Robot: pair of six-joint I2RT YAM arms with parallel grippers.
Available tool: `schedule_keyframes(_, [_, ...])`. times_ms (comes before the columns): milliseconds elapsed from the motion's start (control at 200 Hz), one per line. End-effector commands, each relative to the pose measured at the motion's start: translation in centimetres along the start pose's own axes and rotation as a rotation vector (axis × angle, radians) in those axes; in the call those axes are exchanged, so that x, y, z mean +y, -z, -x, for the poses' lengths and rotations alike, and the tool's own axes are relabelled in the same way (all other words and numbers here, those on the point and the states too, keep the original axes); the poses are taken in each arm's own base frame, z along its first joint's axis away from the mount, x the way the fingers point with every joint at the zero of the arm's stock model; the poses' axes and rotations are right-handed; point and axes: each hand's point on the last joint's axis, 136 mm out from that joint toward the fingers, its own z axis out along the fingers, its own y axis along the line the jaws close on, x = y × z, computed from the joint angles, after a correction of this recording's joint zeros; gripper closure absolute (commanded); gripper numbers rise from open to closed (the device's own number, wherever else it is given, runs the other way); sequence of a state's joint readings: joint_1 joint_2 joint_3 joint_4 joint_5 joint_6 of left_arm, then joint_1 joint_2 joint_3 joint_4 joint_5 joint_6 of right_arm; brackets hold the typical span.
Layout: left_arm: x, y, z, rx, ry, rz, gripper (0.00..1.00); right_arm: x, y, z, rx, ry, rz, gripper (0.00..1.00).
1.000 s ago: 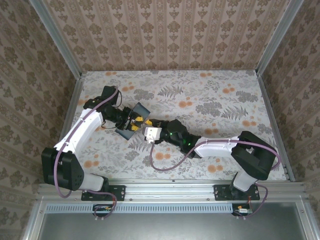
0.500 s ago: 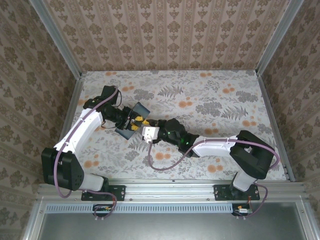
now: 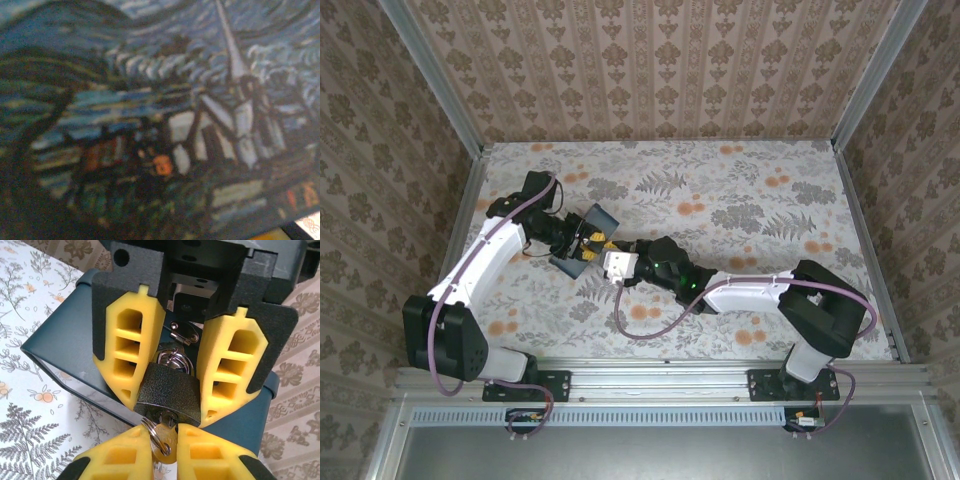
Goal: Unlock the padlock with the key
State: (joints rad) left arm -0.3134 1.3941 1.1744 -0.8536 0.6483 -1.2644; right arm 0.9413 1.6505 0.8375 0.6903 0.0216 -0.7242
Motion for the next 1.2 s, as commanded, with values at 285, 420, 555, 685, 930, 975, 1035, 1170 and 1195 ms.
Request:
schedule_keyframes(285, [-2.7,1.0,-1.0,0.017,-0.048,-0.095,1.0,-1.2,0.8,1.5,0.02,-0.391,0.029,1.0])
schedule_keyframes(420, [-3.0,1.1,-0.8,0.003,-0.041,-0.114,1.0,-1.6,1.0,2.2,0.01,-0.619,0.041,1.0])
schedule_keyframes(555, [-3.1,1.2,-0.6,-0.014,-0.038,-0.127,1.0,-2.7,1.1,2.0,0.002,-0.89,0.01,1.0])
schedule_keyframes(685, [-2.7,1.0,-0.2,-0.029,-0.041,-0.112,1.0,-3.8,1.3,1.7,-0.023,-1.151,0.007,1.0])
schedule_keyframes(930, [-2.5,0.8,0.0,-0.027,-0.07,-0.084,1.0,-3.9,2.3,0.9,0.004,-1.334,0.129,0.79])
schedule_keyframes(975, [-2.2,0.7,0.5,-0.051,-0.076,-0.071,1.0,-4.1,2.5,-0.1,0.025,-1.351,0.127,0.76])
schedule_keyframes(1035, [-1.9,0.5,0.7,-0.052,-0.077,-0.058,1.0,-4.7,2.8,-1.1,0.033,-1.375,0.13,0.82])
schedule_keyframes(1170, [-1.5,0.7,1.3,-0.063,-0.101,-0.052,1.0,-4.7,3.5,-2.1,0.079,-1.345,0.152,0.69])
schedule_keyframes(1195, [-1.6,0.9,1.5,-0.069,-0.11,-0.054,1.0,-4.7,3.6,-2.0,0.089,-1.327,0.159,0.67])
